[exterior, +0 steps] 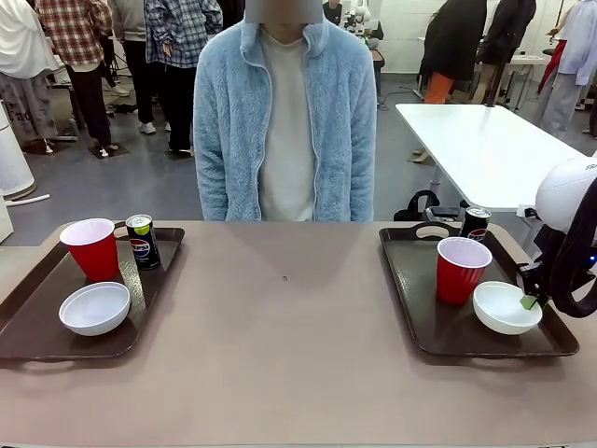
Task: Prepare tableware on both trays.
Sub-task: Pick up a Picnic Bowl from the table and place it on a Handle tray.
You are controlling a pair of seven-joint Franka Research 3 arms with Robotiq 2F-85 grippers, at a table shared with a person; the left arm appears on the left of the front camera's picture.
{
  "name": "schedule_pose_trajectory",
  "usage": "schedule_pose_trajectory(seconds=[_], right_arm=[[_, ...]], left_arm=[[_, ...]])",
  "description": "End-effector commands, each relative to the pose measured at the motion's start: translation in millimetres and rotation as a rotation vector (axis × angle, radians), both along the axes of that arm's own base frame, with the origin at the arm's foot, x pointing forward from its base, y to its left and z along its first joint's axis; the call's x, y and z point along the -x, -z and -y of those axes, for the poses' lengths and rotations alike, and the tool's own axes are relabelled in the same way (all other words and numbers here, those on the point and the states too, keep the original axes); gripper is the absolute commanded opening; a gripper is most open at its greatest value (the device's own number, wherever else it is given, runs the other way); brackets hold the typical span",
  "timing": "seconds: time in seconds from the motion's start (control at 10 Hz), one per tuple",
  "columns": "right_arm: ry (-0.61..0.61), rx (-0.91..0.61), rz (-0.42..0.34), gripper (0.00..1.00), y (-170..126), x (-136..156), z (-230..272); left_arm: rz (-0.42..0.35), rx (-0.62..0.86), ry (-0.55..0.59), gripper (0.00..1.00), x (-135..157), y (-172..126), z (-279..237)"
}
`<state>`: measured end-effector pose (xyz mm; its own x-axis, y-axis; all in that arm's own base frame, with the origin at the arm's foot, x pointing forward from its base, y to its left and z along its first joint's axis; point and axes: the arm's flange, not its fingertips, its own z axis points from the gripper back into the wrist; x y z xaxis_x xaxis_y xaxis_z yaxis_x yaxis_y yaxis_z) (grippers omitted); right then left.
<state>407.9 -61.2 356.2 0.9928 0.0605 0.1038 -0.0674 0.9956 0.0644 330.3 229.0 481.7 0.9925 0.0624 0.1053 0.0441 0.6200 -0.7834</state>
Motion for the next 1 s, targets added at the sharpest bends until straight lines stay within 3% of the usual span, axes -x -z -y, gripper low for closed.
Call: schedule_pose_trajectory(seconds=[0.0,0.1,0.2,0.7,0.9], right_arm=[[-0.033,-0.045,0.018,1.0,-9.5,10.2,0.7],[-0.036,-0.047,0.016,1.0,-21.0,15.2,-0.1],[-0.023,-0.035,0.007,0.47,-31.3,19.2,-0.9],[-0.037,-0.002,-0.041,0.97,-98.8,41.0,-9.1],[-0.024,0.001,-0.015,1.0,-126.9,52.1,-12.8]], left_arm=[[-0.005,0.0,-0.018,1.0,-0.2,-2.4,0.9],[-0.005,0.0,-0.018,1.0,-0.2,-2.4,0.9],[-0.005,0.0,-0.018,1.0,-0.2,-2.4,0.9],[-0.005,0.0,-0.018,1.0,-0.2,-2.4,0.9],[-0.005,0.0,-0.018,1.0,-0.2,-2.4,0.9]])
